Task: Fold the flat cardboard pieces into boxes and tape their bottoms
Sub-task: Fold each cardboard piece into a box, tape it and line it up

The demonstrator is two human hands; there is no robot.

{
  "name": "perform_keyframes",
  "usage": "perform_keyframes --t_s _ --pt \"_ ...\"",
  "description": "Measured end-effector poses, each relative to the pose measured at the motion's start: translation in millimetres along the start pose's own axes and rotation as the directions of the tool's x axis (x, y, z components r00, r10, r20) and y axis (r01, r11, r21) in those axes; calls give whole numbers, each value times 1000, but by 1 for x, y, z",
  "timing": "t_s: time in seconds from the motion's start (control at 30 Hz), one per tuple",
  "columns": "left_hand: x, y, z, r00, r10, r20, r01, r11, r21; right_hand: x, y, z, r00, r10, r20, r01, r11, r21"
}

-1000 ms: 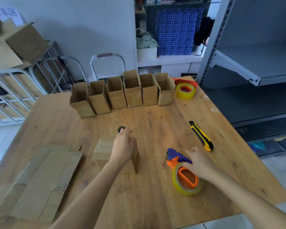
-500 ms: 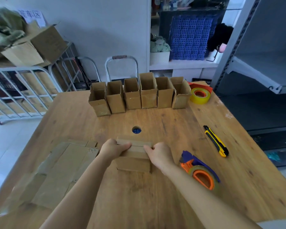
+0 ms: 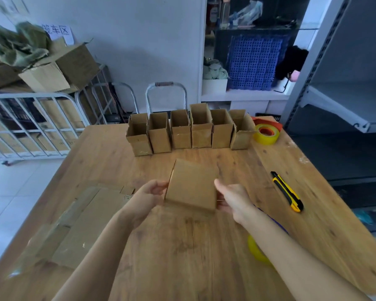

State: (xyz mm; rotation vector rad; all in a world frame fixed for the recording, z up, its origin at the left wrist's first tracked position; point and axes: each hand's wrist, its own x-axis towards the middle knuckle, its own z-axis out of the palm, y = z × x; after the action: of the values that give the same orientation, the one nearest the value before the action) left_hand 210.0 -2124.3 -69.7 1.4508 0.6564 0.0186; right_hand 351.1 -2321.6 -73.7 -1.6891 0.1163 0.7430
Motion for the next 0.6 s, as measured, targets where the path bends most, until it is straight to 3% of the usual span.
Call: perform_keyframes --t_s 0.13,0.27,0.5,0.6 --pt "-7 -5 5 999 -41 1 41 989 -145 -5 18 -3 999 -44 30 49 975 -216" --pt "-15 -22 16 995 -90 -38 89 995 -36 -10 35 1 996 -76 44 88 879 -469" --pt "-19 -37 33 956 -121 -269 129 992 13 -12 51 -2 986 -64 151 146 763 -630" --pt "-21 -35 38 940 -104 -324 143 985 98 -16 50 -6 953 -218 212 304 686 -662"
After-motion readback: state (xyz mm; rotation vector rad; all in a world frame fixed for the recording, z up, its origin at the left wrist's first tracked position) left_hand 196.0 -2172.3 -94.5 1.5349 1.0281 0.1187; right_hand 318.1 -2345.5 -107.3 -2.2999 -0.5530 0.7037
